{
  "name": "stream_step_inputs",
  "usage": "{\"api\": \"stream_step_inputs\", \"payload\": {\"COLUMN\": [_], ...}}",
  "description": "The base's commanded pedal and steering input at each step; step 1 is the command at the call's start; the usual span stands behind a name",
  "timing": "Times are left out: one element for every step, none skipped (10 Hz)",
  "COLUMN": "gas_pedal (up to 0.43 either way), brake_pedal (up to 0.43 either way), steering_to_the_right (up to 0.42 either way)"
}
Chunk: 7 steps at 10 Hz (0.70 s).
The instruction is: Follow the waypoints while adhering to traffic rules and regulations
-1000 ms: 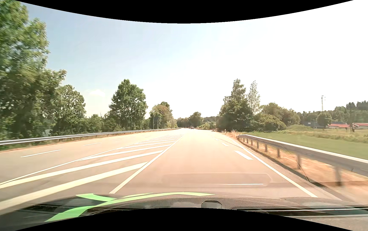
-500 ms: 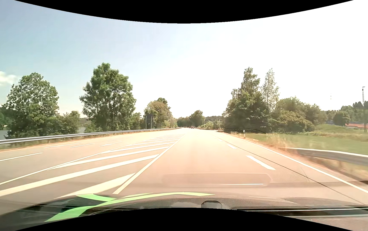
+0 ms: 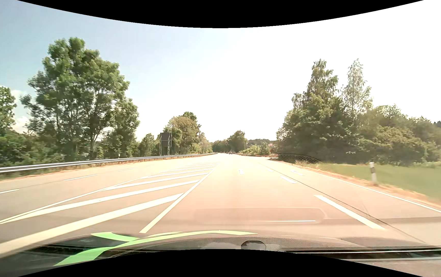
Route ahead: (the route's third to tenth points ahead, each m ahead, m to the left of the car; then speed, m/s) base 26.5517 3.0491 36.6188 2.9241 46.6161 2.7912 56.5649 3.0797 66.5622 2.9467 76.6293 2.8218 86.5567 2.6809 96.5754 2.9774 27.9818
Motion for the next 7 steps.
{"api": "stream_step_inputs", "payload": {"gas_pedal": [0.311, 0.319, 0.319, 0.331, 0.331, 0.331, 0.331], "brake_pedal": [0.0, 0.0, 0.0, 0.0, 0.0, 0.0, 0.0], "steering_to_the_right": [-0.001, -0.001, -0.001, -0.001, -0.001, -0.001, -0.001]}}
